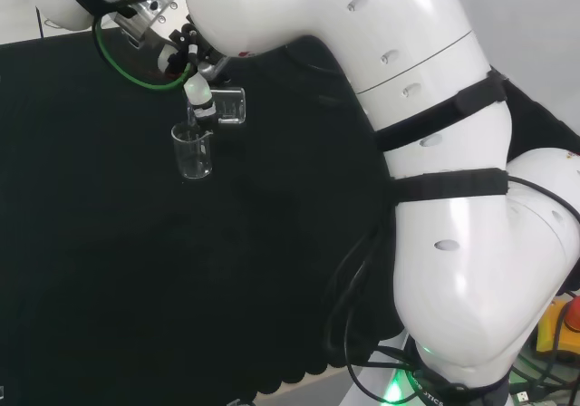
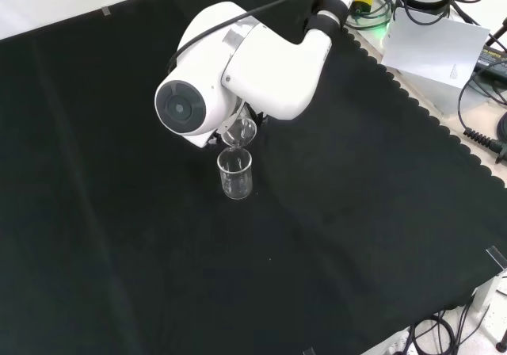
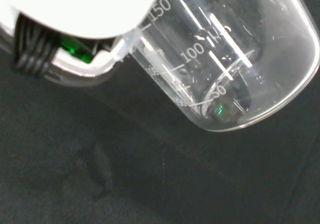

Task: Pour the water from the handheld beaker into the one on the table.

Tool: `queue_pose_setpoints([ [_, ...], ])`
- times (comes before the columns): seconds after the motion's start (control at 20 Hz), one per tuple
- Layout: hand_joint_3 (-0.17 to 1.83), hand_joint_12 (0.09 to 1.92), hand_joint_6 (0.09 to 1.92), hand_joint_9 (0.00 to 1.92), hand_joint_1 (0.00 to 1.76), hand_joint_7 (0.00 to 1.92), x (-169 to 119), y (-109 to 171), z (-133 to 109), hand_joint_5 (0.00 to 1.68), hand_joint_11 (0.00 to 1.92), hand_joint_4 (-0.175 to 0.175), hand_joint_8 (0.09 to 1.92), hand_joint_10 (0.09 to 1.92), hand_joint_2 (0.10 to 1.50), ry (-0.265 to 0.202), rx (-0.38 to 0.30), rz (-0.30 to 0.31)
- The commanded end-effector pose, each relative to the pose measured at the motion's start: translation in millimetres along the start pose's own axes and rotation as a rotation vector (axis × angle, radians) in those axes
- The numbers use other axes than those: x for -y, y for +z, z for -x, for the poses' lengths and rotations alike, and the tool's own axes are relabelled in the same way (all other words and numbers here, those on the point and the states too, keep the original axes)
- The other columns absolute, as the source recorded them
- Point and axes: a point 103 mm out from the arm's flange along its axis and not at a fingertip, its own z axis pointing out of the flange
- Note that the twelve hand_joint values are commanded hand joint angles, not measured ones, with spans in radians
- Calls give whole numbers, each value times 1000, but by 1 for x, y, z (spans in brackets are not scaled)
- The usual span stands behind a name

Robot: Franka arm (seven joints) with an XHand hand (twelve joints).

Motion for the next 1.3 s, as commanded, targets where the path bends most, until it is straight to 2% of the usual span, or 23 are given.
queue_pose_setpoints([
  [0.05,909,878,871,1303,1295,1404,1,-1,-2,1217,1116,34,596,470,514,3,10,-13],
  [1.3,907,878,876,1301,1294,1400,-1,-7,-9,1214,1114,34,602,476,517,5,46,-59],
])
